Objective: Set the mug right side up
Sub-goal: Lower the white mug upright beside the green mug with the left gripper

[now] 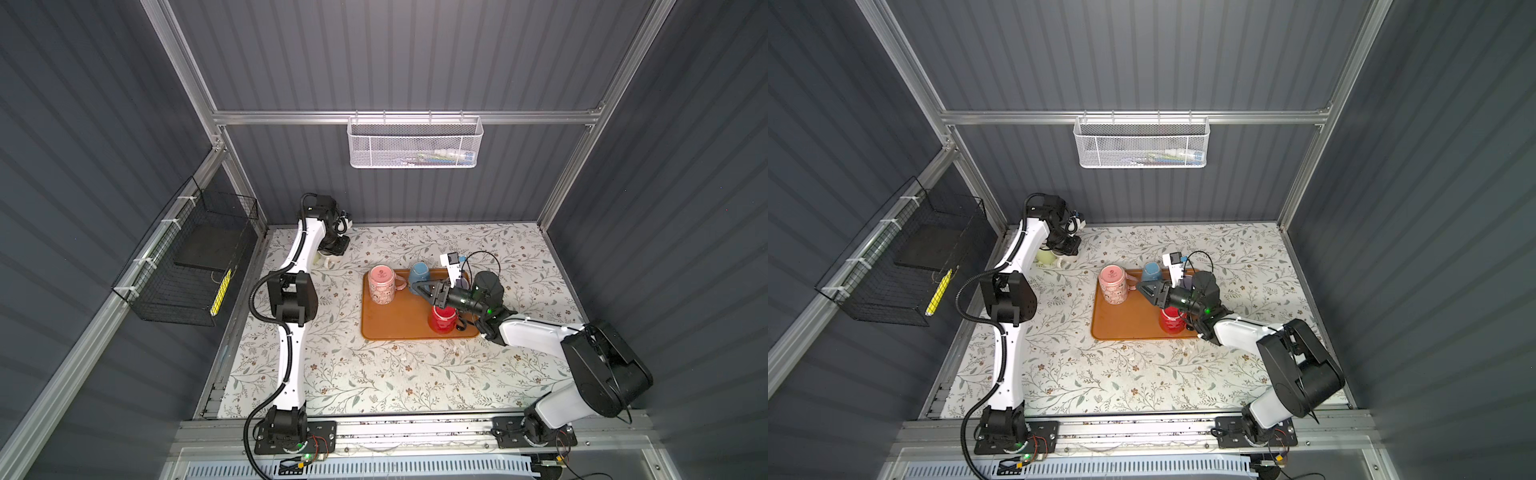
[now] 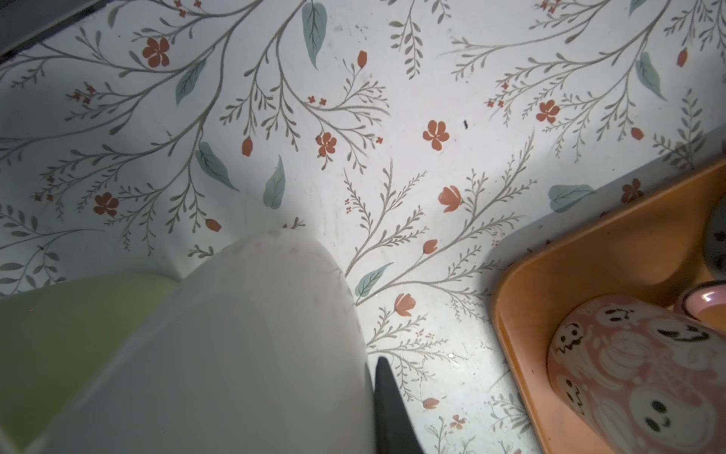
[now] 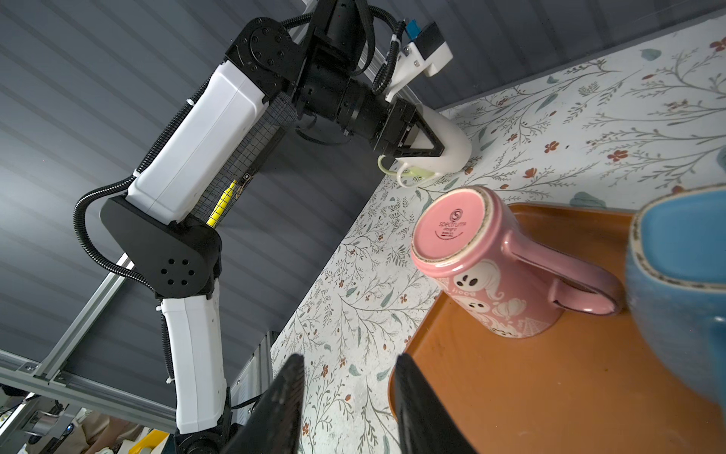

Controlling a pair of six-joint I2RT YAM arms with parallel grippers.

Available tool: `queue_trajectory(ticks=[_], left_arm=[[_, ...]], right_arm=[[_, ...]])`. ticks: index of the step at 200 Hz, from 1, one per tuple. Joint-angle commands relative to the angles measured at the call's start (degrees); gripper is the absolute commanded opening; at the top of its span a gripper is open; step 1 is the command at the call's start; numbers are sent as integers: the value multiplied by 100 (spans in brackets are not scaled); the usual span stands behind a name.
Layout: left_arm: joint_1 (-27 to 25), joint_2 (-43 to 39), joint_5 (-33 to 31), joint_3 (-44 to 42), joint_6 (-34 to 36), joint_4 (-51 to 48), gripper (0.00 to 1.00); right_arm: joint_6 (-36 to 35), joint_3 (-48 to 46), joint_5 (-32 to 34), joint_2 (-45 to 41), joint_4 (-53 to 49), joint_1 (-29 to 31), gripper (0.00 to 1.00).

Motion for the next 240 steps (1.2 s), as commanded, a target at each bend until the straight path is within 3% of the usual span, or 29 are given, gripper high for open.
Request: queue_trajectory(ticks=[1,175,240], left_arm=[[-34,-25,109,51,154,96,0],[-60,289,-259,211,312,278,0],[-60,280,-328,148,310,339,16]], right_arm=[[96,161,-89,117,274,44,40],[250,272,-150,503,546,76,41],[250,313,-182,535,527,70,41]])
